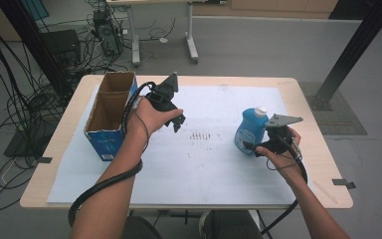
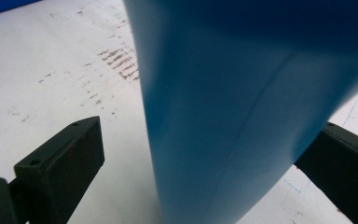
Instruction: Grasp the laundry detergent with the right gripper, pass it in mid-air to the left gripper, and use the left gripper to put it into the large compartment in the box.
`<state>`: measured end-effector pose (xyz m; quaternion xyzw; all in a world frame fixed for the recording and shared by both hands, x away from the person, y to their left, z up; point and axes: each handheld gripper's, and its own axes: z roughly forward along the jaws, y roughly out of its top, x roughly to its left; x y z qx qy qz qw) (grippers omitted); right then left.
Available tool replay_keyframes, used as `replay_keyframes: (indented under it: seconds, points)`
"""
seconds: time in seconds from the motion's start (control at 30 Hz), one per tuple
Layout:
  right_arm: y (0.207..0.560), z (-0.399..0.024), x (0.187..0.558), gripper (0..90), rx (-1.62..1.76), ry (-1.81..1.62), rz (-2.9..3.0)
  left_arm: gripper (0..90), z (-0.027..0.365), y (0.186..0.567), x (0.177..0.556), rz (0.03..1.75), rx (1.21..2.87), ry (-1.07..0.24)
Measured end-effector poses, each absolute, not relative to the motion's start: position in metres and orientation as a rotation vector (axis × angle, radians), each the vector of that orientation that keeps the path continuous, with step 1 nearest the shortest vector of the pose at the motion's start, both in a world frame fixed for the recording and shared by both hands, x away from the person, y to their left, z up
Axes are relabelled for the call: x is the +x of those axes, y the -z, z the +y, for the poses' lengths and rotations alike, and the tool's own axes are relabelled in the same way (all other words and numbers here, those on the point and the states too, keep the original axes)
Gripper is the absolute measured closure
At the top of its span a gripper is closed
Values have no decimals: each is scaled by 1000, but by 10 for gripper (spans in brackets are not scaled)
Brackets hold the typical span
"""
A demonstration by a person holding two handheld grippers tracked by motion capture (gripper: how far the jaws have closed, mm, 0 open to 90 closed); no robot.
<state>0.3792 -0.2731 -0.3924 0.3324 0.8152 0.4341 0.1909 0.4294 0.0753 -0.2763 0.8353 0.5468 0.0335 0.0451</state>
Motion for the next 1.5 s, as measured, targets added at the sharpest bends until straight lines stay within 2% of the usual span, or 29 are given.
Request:
replay_keyframes:
  seconds: [1.5]
  points:
    - [393,-272,382,15,940,-1251,2238,60,71,273,431,1655,2562,-112]
